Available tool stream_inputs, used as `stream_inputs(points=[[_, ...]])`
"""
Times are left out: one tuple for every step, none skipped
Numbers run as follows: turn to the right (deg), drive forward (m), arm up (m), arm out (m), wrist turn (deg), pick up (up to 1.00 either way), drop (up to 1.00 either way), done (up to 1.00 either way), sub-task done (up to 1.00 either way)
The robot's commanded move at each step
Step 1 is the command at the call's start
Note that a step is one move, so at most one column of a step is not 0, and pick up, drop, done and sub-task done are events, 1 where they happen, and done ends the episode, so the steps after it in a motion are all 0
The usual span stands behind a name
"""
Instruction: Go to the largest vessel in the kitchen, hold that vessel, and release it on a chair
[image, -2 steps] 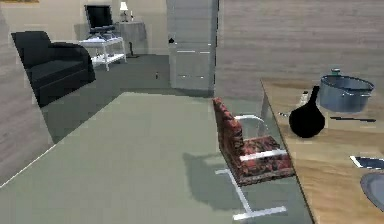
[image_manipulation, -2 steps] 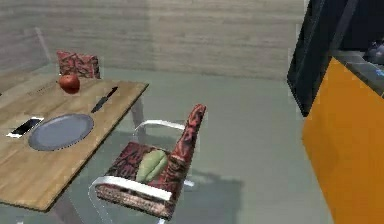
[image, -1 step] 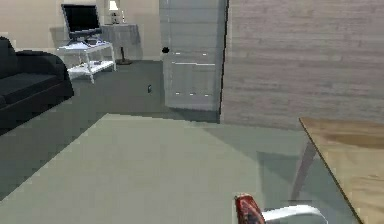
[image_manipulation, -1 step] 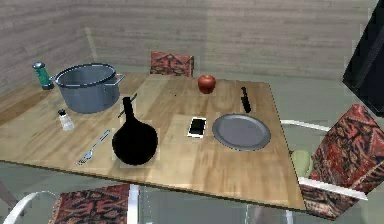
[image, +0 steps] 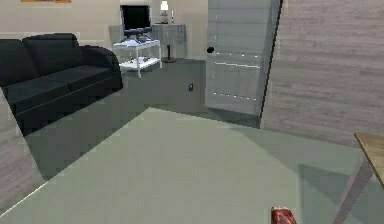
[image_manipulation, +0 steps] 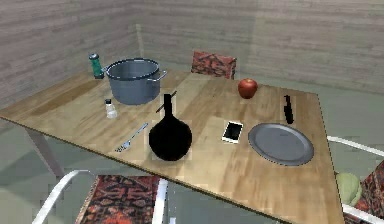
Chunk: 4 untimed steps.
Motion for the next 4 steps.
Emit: stream_inputs(points=[[0.0,0.0,0.5,0.0,0.0,0.0,0.0,0.0,0.0],[0.0,0.0,0.38,0.0,0.0,0.0,0.0,0.0,0.0],[0.0,0.0,0.0,0.26,0.0,0.0,0.0,0.0,0.0],[0.0,0.0,0.0,0.0,45.0,0.0,0.0,0.0,0.0]])
